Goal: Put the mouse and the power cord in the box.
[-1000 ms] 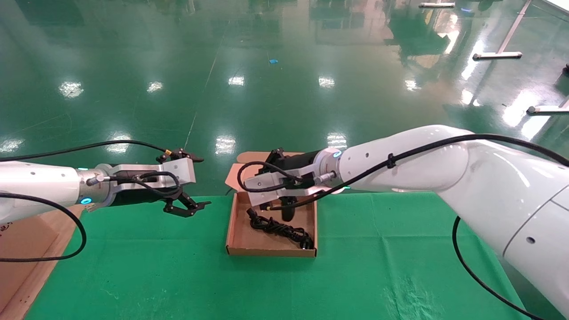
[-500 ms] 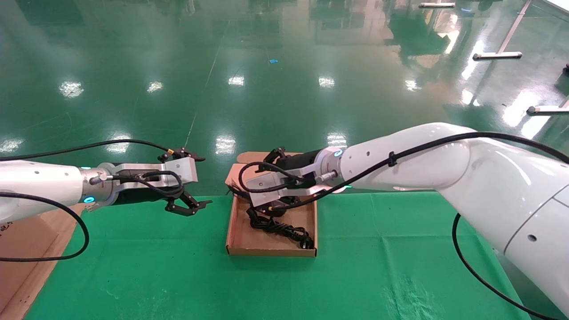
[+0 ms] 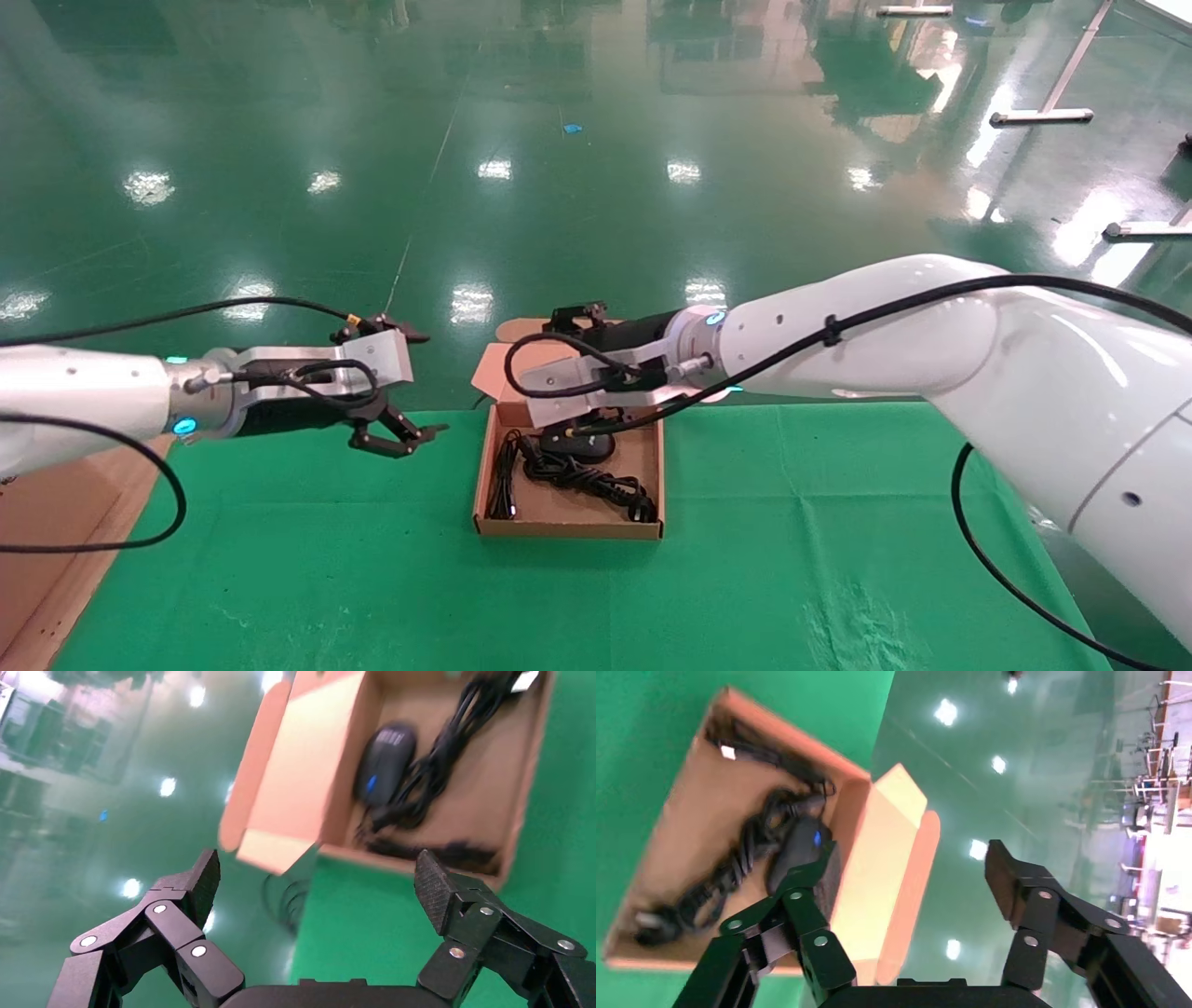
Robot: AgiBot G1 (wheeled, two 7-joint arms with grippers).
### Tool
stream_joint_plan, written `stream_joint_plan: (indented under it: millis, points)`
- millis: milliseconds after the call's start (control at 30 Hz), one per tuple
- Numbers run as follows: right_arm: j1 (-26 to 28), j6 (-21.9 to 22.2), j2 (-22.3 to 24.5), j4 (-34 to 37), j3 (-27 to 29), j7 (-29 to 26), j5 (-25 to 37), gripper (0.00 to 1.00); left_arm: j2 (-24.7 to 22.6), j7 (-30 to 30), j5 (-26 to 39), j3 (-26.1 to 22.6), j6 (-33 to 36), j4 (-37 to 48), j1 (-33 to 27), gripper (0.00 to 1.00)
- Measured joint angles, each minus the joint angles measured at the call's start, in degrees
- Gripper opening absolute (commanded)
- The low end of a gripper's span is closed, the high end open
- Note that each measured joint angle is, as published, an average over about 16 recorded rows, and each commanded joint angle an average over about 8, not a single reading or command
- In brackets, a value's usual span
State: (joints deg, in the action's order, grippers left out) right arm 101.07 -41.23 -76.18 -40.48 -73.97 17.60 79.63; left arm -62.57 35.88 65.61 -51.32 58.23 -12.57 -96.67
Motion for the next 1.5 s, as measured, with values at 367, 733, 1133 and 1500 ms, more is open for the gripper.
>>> stream_joint_plan:
  millis: [367, 733, 1133, 1500]
  points:
    - [-6.81, -7.69, 6.89, -5.49, 10.03, -4.94, -6.47, 1.0, 5.12, -8.65, -4.41, 6.55, 5.09, -11.32, 6.51, 1.0]
    - [-14.4, -16.22, 14.84, -11.9, 21.14, -10.37, -13.74, 1.0, 10.52, -17.8, -9.07, 13.47, 10.48, -23.28, 13.39, 1.0]
    - [-22.66, -25.52, 23.5, -18.88, 33.26, -16.29, -21.65, 1.0, 16.4, -27.76, -14.14, 21.01, 16.35, -36.32, 20.89, 1.0]
    - [-30.31, -34.12, 31.52, -25.34, 44.47, -21.77, -28.97, 1.0, 21.85, -36.98, -18.84, 28.0, 21.78, -48.39, 27.84, 1.0]
